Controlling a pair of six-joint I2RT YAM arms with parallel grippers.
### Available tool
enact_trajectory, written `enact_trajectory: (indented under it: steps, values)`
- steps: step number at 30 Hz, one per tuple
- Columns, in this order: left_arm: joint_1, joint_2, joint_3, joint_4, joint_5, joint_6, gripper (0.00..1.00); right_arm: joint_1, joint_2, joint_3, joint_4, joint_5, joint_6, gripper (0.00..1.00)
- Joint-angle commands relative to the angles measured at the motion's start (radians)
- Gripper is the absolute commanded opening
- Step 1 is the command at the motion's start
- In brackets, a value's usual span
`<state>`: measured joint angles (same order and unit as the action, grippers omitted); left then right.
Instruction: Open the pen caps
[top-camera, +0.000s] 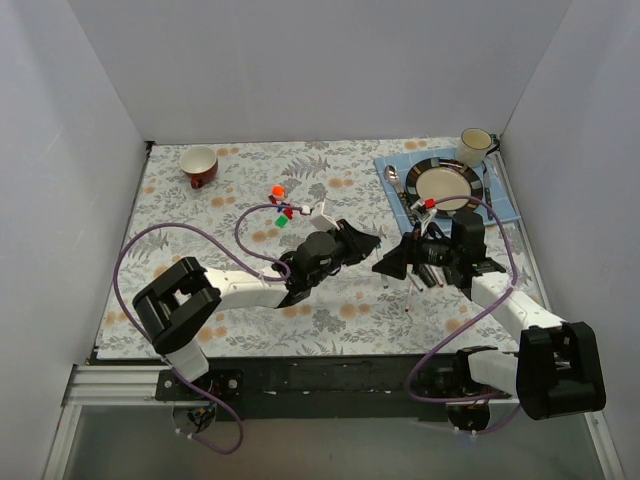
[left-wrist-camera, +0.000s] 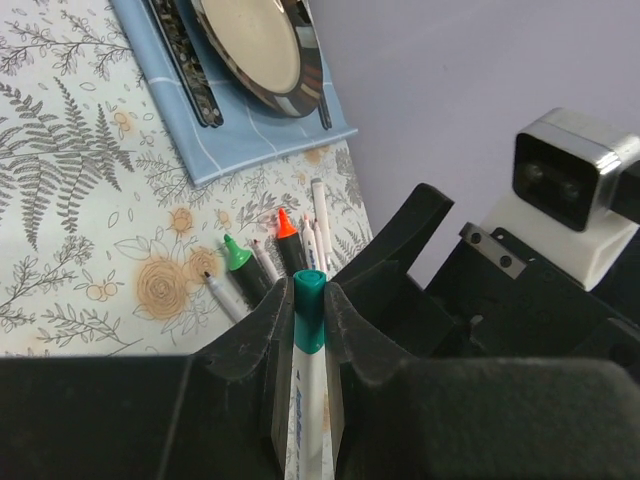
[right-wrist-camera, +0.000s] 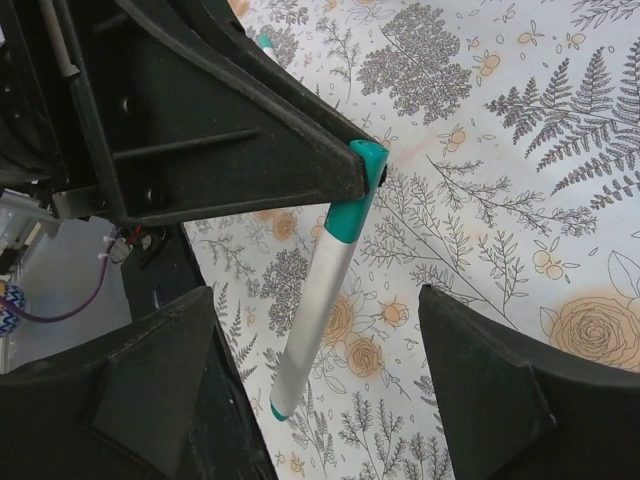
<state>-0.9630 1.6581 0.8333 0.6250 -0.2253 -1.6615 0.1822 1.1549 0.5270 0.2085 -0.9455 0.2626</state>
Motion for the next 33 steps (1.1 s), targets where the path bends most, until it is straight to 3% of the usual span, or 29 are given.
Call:
enact_trajectory:
  steps: [1,4,6,10,11,12,13,15,16,17,20,23,30,33]
  values:
    - [-0.028,0.000,0.049,0.068,-0.101,-0.003,0.00,0.008,0.025,0.002,0.048,-0.006,0.033,0.87]
    - [-0.033,0.002,0.053,0.074,-0.123,-0.003,0.00,0.010,0.037,0.004,0.045,-0.027,0.029,0.79]
    - [-0.034,0.000,0.053,0.081,-0.131,-0.001,0.00,0.010,0.049,0.007,0.045,-0.048,0.023,0.65]
    - [-0.034,0.003,0.059,0.082,-0.126,-0.001,0.00,0.011,0.080,0.024,0.034,-0.105,-0.003,0.24]
    - [-0.034,0.005,0.059,0.084,-0.118,-0.004,0.00,0.011,0.086,0.033,0.004,-0.122,-0.034,0.07]
    - [-0.034,0.006,0.058,0.087,-0.112,-0.006,0.00,0.011,0.094,0.044,-0.023,-0.124,-0.055,0.02]
    - [-0.034,0.009,0.055,0.091,-0.103,-0.006,0.00,0.011,0.095,0.066,-0.053,-0.122,-0.086,0.01]
    - [-0.033,0.012,0.058,0.094,-0.083,-0.007,0.11,0.011,0.092,0.074,-0.080,-0.116,-0.117,0.01]
    - [-0.034,0.015,0.061,0.093,-0.074,-0.004,0.18,0.011,0.088,0.076,-0.084,-0.118,-0.126,0.01]
    - [-0.034,0.015,0.062,0.087,-0.065,0.005,0.33,0.011,0.083,0.077,-0.087,-0.118,-0.132,0.01]
    - [-0.034,0.022,0.069,0.088,-0.039,0.020,0.41,0.011,0.069,0.077,-0.096,-0.121,-0.154,0.01]
    - [-0.034,0.025,0.076,0.078,-0.026,0.026,0.42,0.011,0.065,0.080,-0.106,-0.130,-0.163,0.01]
    - [-0.034,0.026,0.075,0.091,-0.002,0.040,0.30,0.011,0.066,0.082,-0.109,-0.131,-0.163,0.01]
    - [-0.034,0.034,0.079,0.085,0.020,0.046,0.29,0.011,0.063,0.084,-0.109,-0.136,-0.166,0.01]
